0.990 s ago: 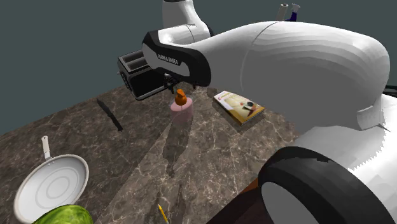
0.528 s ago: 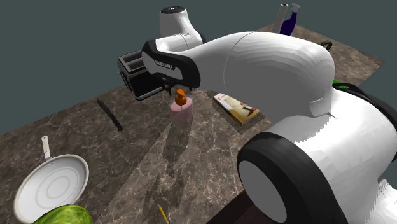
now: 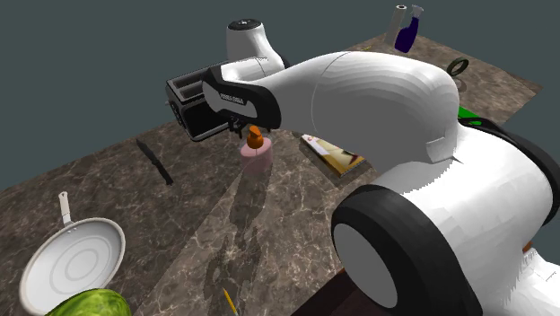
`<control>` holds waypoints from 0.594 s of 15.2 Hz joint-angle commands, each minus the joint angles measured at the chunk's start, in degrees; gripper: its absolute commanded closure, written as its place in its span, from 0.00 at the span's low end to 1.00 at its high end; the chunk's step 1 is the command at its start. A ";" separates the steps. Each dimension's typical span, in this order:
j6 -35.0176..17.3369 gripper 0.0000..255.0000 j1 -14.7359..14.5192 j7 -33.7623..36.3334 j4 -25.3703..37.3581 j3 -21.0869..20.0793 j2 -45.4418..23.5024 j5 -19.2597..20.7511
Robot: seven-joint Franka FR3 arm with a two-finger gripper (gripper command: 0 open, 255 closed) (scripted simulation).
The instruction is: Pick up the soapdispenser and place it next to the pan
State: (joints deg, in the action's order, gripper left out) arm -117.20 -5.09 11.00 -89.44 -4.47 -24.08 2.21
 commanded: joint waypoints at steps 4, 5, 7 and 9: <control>-0.02 1.00 0.00 0.00 -0.01 0.00 -0.01 0.00; -0.02 1.00 0.00 0.00 -0.01 0.00 -0.01 0.00; -0.02 1.00 0.00 0.00 -0.01 0.00 0.00 0.00; -0.02 1.00 -0.01 0.01 -0.01 0.00 0.00 0.00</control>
State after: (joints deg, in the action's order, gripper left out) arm -117.22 -5.11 11.01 -89.45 -4.48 -24.07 2.20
